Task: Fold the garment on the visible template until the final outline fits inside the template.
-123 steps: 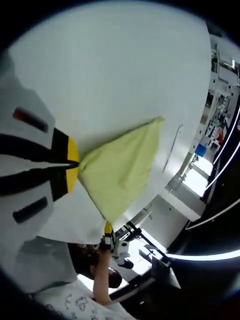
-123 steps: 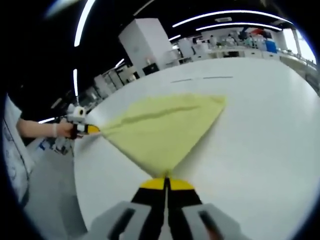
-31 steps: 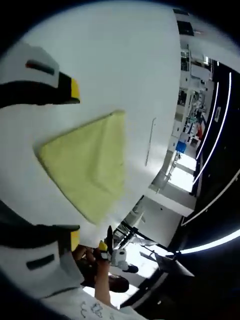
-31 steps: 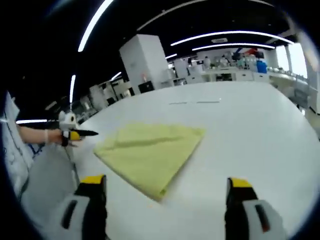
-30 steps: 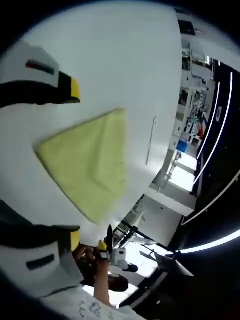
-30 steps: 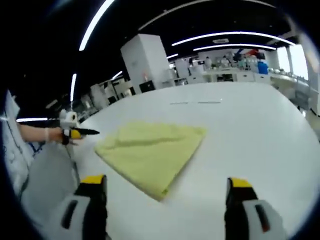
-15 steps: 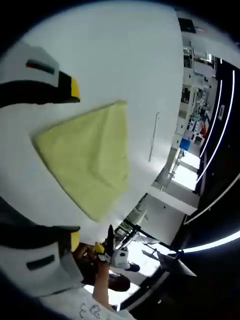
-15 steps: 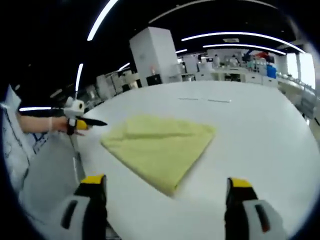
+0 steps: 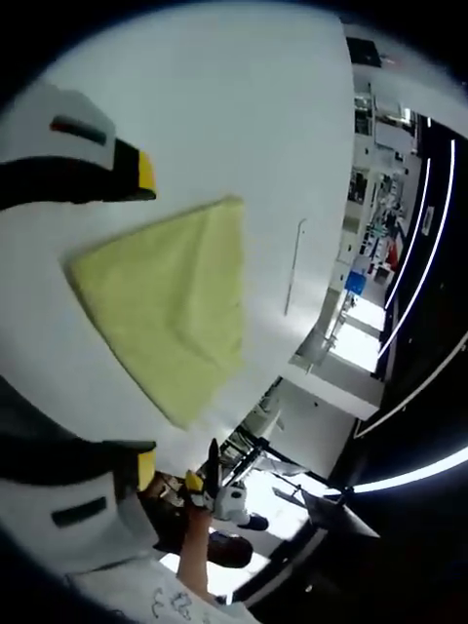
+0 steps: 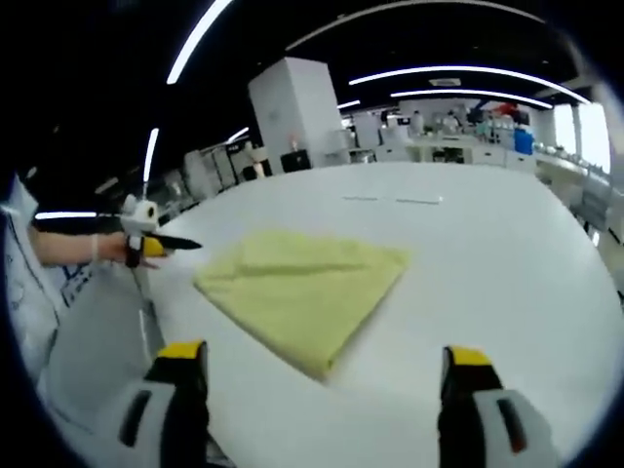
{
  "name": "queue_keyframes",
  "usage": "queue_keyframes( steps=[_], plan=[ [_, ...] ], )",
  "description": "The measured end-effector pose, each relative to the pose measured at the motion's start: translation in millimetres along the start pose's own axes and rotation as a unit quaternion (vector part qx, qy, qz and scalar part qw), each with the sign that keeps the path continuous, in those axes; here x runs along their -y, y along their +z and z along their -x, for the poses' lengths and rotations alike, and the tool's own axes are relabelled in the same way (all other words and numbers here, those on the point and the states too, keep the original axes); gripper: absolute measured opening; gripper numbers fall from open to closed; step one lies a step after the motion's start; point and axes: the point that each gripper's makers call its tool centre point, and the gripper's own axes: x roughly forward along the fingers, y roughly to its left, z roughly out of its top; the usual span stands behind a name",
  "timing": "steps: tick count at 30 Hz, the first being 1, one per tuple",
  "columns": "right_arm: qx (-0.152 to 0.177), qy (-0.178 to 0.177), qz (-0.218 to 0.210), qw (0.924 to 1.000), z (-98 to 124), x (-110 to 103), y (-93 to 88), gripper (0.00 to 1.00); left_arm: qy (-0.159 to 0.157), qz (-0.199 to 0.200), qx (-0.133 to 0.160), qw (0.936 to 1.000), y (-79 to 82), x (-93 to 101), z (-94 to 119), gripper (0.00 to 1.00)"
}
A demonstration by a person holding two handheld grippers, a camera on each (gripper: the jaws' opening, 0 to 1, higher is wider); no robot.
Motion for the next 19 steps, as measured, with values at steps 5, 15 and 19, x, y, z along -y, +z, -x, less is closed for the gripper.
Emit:
queue_keyframes(
  steps=[5,15,19],
  plan=[
    [-0.003,0.004,0.003,1.0000,-1,0,-0.3,1.00,-0.001,0.000,0.001,1.0000,0.0,1.3,0,0.99],
    [0.006,0.008,-0.005,0.9999,0,-6,3.0,1.00,-0.008,0.006,0.008,0.9999,-1.2,22.6,0,0.99],
    [0.015,0.005,-0.014,0.9998,3,-2,6.5,1.00,-0.011,0.010,0.012,0.9998,-2.3,26.0,0,0.99]
  ],
)
